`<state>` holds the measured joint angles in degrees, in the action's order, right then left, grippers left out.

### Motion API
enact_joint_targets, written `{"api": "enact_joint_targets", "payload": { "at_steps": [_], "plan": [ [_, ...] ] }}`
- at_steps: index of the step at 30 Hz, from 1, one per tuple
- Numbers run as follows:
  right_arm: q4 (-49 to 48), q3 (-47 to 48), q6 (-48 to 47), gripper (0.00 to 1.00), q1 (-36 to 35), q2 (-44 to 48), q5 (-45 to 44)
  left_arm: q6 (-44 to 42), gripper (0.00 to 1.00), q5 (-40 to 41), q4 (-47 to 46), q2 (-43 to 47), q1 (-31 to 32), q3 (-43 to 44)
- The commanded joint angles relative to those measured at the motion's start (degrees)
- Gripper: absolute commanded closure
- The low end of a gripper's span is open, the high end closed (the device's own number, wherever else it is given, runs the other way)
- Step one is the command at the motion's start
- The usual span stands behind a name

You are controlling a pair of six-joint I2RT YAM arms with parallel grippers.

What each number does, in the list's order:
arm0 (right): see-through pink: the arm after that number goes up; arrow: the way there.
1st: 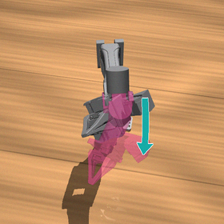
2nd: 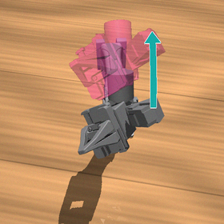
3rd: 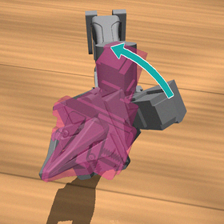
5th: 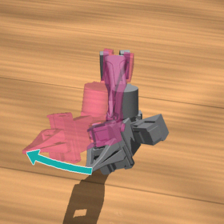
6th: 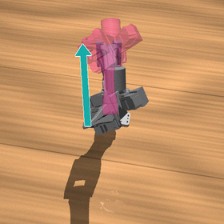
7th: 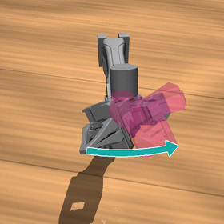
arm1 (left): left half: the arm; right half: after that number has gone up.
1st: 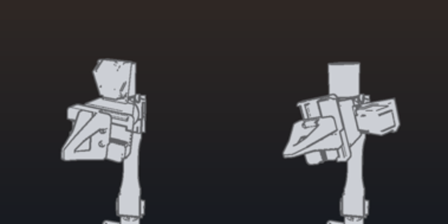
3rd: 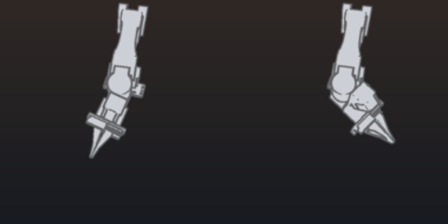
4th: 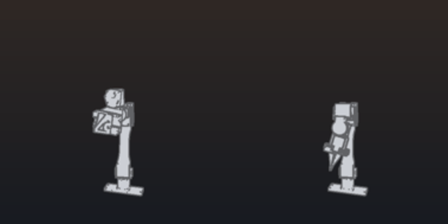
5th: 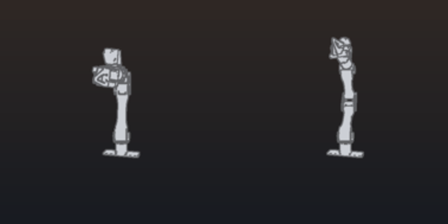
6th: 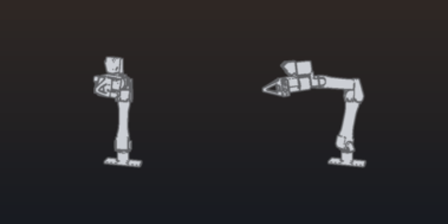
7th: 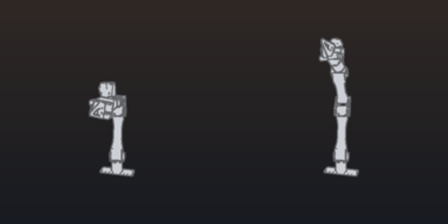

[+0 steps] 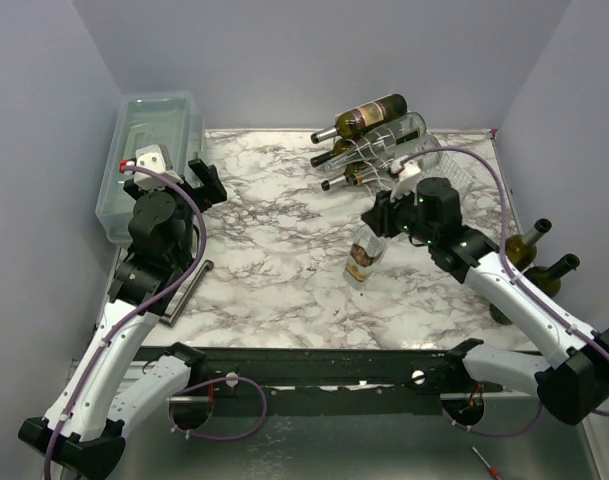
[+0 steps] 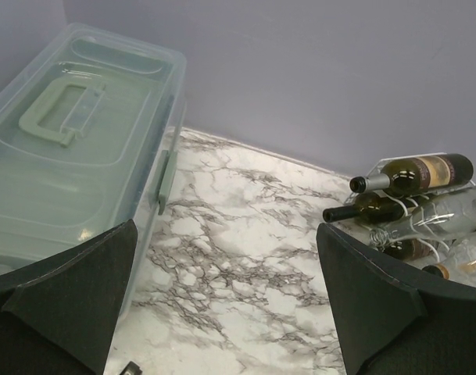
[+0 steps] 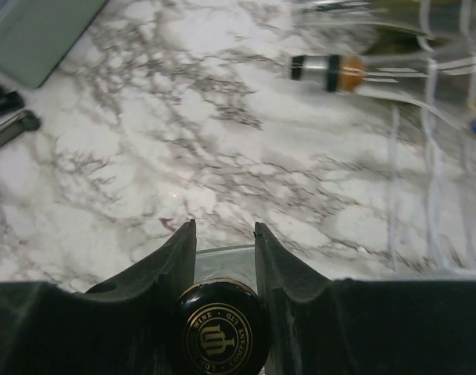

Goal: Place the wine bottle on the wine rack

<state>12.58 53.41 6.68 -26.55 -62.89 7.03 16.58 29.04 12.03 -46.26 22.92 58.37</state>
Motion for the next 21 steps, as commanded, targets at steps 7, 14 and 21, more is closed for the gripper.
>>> {"api": "enact_joint_targets", "payload": {
  "at_steps": [7,14,21],
  "plan": [
    [-2.9,15.2,-15.6,0.99,-22.8,-14.9,-16.5,-1.0,0.01,1.6,-0.3,0.9,-0.6,0.2],
    [-5.5,22.7,-28.6,0.99,-32.6,-27.0,-32.2,-1.8,0.01,3.5,-0.1,2.5,-0.8,0.5],
    [-12.0,25.7,-40.1,0.99,-34.6,-34.9,-39.5,-1.5,0.01,7.1,0.0,5.8,-1.8,0.3]
  ]
}}
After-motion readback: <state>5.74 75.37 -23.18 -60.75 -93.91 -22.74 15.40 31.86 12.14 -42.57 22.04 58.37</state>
